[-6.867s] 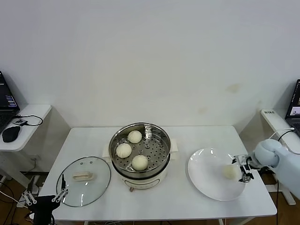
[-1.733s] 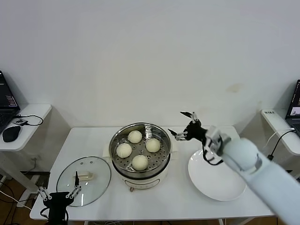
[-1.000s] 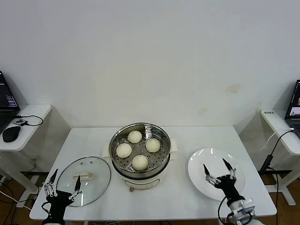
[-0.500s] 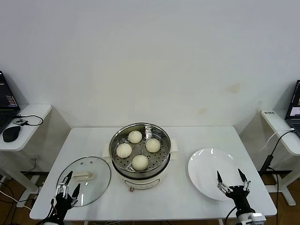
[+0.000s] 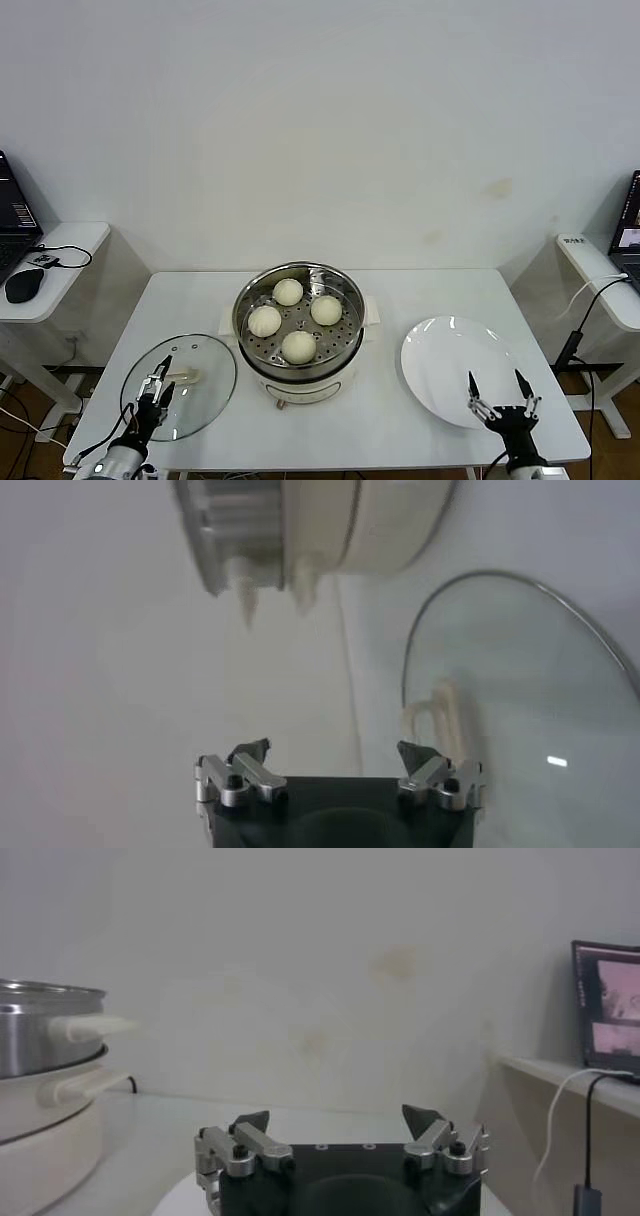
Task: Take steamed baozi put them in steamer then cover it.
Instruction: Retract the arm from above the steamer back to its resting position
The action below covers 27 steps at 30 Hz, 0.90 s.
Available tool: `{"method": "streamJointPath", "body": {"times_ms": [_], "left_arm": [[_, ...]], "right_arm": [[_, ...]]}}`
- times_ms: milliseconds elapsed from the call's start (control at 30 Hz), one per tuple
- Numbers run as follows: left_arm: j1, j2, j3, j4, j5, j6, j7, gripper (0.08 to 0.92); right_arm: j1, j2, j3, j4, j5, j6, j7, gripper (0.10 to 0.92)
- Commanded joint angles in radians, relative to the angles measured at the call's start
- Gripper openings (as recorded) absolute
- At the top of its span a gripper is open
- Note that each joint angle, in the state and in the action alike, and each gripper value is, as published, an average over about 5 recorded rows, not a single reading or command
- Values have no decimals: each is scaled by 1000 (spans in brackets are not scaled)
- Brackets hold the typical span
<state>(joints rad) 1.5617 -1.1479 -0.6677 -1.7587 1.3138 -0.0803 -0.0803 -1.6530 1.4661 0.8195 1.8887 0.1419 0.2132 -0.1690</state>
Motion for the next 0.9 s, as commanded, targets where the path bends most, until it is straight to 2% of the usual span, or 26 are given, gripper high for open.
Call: {"method": "streamJointPath", "body": {"times_ms": [33, 733, 900], "left_arm": [[-110, 13, 36, 131, 49, 3, 9, 823], [-254, 4, 58, 284, 13, 3, -13, 823], [-259, -2, 58, 283, 3, 2, -24, 804]], "right_arm": [[-12, 26, 8, 1, -14, 9, 0, 823], [-11, 43, -11, -36, -66, 24, -1, 823], [-10, 43, -14, -43, -74, 27, -2, 823]]}}
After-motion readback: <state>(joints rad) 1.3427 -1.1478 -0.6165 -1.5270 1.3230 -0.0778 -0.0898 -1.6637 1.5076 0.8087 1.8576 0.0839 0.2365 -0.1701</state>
